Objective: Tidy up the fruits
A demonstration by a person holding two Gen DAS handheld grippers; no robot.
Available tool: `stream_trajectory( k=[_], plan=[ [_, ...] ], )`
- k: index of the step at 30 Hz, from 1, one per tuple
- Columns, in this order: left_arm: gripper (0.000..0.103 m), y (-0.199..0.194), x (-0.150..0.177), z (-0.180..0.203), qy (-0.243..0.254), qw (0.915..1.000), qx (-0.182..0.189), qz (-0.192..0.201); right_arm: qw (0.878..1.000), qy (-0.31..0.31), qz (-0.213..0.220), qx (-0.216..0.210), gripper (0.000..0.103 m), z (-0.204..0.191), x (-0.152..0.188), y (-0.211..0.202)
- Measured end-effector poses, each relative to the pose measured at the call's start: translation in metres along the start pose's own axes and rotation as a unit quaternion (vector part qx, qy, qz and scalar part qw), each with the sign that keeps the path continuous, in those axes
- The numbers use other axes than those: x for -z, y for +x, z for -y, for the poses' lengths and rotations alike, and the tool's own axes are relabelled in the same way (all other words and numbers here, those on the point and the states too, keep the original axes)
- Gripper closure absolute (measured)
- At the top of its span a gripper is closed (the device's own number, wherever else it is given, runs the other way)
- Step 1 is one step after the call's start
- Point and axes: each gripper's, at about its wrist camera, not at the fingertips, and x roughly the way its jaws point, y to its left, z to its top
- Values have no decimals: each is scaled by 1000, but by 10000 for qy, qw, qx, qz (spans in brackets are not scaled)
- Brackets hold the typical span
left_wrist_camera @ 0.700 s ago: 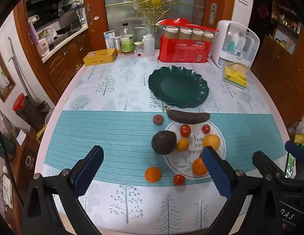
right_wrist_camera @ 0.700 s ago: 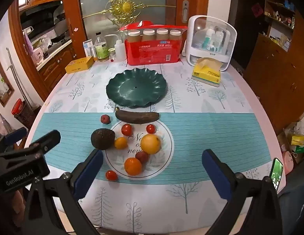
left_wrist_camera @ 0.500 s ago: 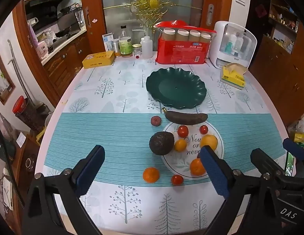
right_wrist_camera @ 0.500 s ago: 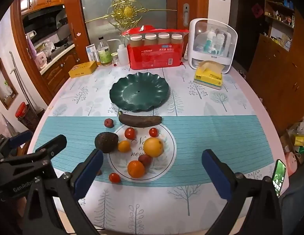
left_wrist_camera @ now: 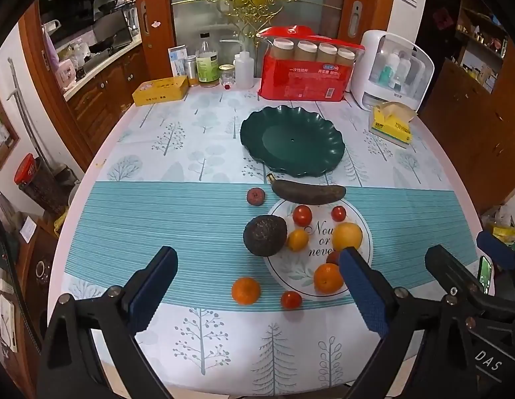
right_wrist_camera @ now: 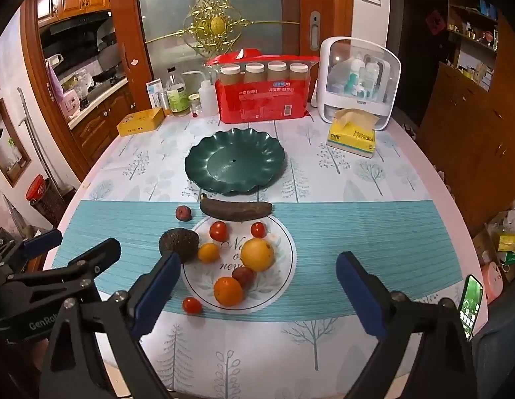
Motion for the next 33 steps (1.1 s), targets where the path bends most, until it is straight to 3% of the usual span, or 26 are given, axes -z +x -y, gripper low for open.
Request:
stream_trajectory(
  k=[33],
  plan=[
    [6,21,-16,-5,88,9997,-44,-210,9997,-94,-206,64,11,-5,-8,20]
  ],
)
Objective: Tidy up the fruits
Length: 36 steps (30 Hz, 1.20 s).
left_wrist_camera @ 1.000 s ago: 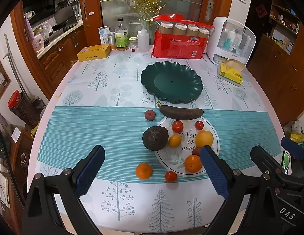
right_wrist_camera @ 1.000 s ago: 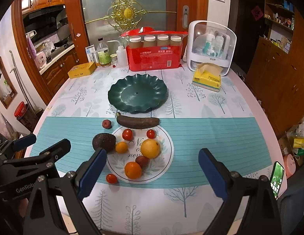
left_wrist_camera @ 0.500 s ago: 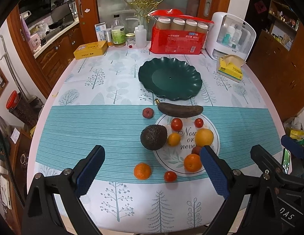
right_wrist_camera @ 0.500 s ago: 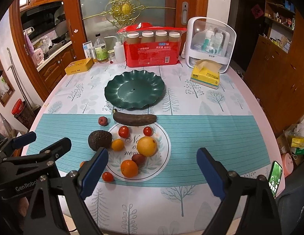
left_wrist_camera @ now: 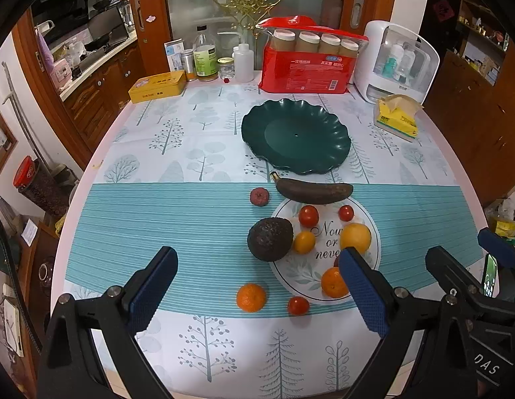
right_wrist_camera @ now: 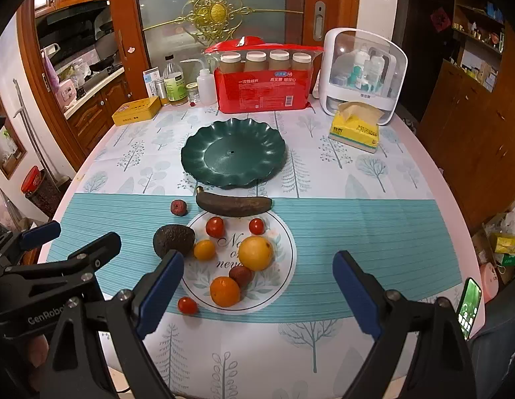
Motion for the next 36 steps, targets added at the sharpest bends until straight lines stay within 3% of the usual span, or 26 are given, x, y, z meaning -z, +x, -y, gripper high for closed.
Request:
stream_trajectory(
  k=[24,36],
  plan=[
    [6,11,-7,-19,222,9997,40,-59,9997,204,-72,143,11,-17,-6,13],
    [6,35,-4,-29,420,9982,169,-400,9982,418,-403,173,11,-30,6,32]
  ],
)
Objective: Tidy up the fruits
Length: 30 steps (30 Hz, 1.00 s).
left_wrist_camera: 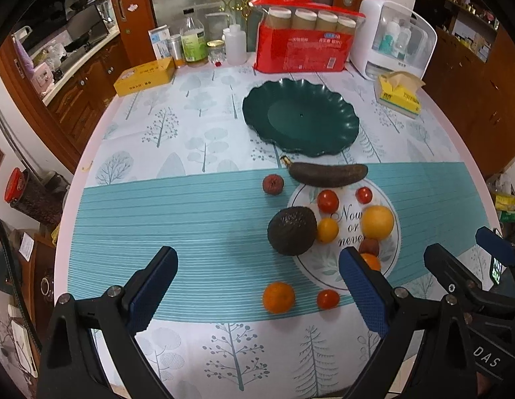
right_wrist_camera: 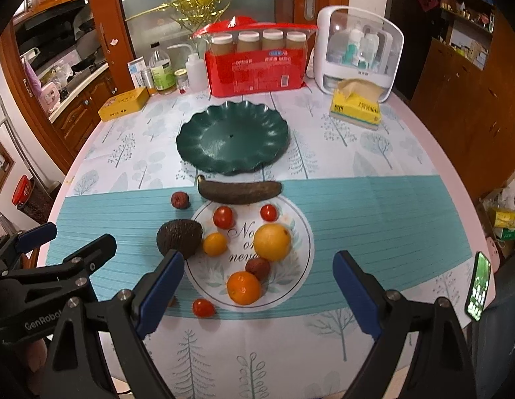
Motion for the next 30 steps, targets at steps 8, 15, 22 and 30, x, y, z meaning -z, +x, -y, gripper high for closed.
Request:
stream_trajectory(
  k=[8,15,22,30],
  plan=[
    [6,16,8,-5,109,9996,116,-218,9996,134,-237,-54,17,-6,14,14],
    [6,24,18,-8,151,9990,232,-363,9989,208,-389,-133,21,-8,28,22],
    [6,55,31,-21,119,9969,388,-674,9969,55,-685,-375,43,-11,46,45],
    [6,84,55,-23,245,9925,719,-955,9921,-237,-826,-917,51,-21,72,71]
  ],
)
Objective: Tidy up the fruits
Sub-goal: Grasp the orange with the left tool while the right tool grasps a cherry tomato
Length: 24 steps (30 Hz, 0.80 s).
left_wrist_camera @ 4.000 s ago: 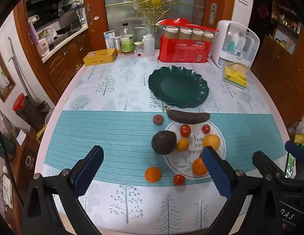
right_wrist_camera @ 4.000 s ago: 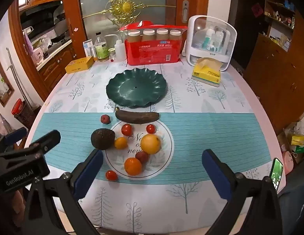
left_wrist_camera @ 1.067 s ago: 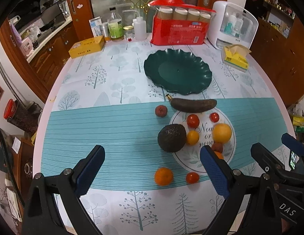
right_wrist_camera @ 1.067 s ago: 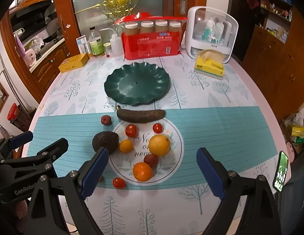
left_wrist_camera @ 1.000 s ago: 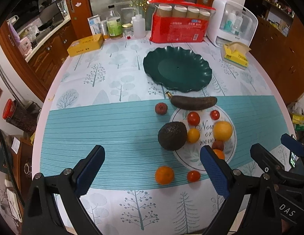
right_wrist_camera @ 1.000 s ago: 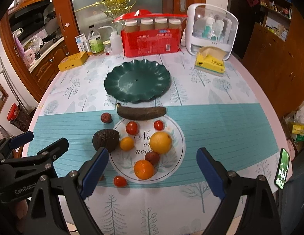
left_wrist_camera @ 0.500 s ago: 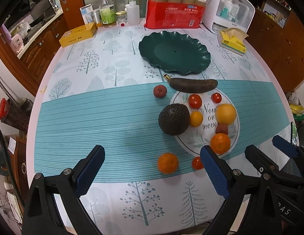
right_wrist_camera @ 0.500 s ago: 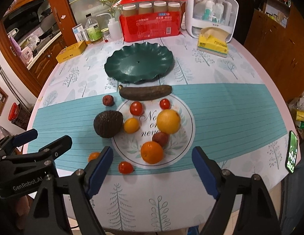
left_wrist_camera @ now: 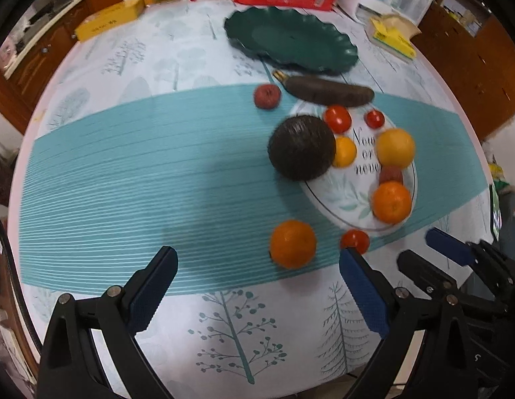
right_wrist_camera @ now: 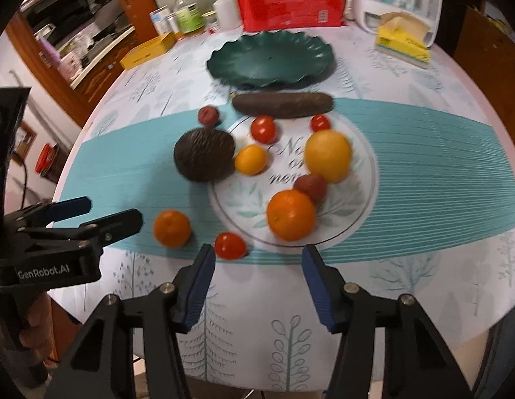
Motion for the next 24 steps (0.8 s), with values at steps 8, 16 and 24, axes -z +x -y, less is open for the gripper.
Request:
stream_trajectory(
  k=[8,16,24],
  plan=[
    [12,24,5,3,78,9997,184,-130,9991,-368,-35,-204,60,-9,9,25],
    [26,43,0,-3,-161,9985,455,-245,9983,-530,105,-213,60,-11,11,45],
    [36,48,-4,6,-97,9977,620,-269,9957,-847,271,-245,67,-21,8,52]
  ],
)
